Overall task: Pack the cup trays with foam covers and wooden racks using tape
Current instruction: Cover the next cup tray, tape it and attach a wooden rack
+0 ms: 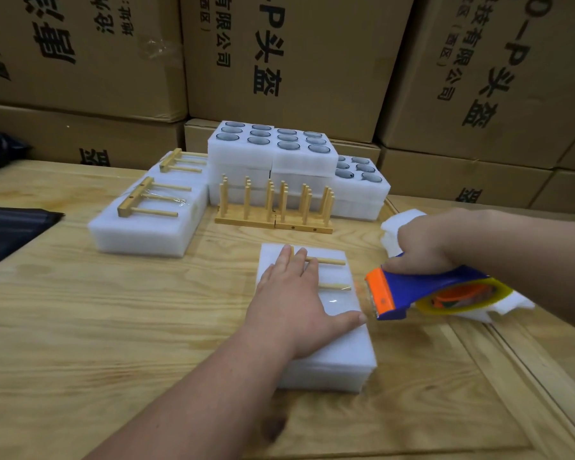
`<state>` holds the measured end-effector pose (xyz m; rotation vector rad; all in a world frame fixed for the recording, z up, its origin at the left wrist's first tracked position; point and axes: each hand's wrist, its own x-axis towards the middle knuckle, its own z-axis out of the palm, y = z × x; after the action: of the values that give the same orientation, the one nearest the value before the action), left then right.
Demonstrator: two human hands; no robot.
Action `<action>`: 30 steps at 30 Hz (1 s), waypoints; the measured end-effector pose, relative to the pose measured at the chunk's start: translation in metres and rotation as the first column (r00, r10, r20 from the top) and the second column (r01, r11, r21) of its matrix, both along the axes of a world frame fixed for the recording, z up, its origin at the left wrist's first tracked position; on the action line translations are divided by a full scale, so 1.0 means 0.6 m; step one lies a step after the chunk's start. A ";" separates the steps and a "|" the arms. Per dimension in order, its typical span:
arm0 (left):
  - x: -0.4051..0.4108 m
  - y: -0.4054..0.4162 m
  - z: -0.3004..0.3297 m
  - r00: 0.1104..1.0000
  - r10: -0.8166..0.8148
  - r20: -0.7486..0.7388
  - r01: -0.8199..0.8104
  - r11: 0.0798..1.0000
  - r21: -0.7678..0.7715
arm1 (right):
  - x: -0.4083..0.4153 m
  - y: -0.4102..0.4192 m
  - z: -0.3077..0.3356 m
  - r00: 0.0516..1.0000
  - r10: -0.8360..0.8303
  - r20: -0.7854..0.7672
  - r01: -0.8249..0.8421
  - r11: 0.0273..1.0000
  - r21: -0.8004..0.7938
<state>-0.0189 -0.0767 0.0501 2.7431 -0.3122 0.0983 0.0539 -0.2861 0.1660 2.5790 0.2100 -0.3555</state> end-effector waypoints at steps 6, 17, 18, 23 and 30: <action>0.002 -0.001 -0.004 1.000 -0.001 0.008 0.001 1.000 -0.002 | 0.006 0.085 -0.016 0.996 0.091 0.008 -0.089 0.984 -0.157; 0.005 -0.005 -0.004 1.000 -0.007 0.019 0.006 1.000 0.025 | 0.003 0.153 -0.032 0.989 -0.122 -0.083 0.101 0.969 -0.224; 0.005 -0.006 -0.003 1.000 -0.008 0.020 0.007 0.999 0.031 | 0.003 0.156 -0.036 0.990 -0.117 -0.074 0.098 0.969 -0.229; 0.004 -0.006 -0.003 1.000 -0.009 0.020 0.008 0.999 0.050 | 0.006 0.154 -0.045 0.998 -0.046 -0.050 0.031 0.965 -0.261; 0.005 -0.007 -0.005 1.000 0.003 -0.002 -0.003 0.999 0.051 | 0.008 0.110 -0.061 0.996 -0.044 -0.075 0.031 0.986 -0.166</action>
<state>-0.0157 -0.0806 0.0474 2.7938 -0.3139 0.0898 0.0585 -0.2201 0.1295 2.4107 0.1536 -0.4679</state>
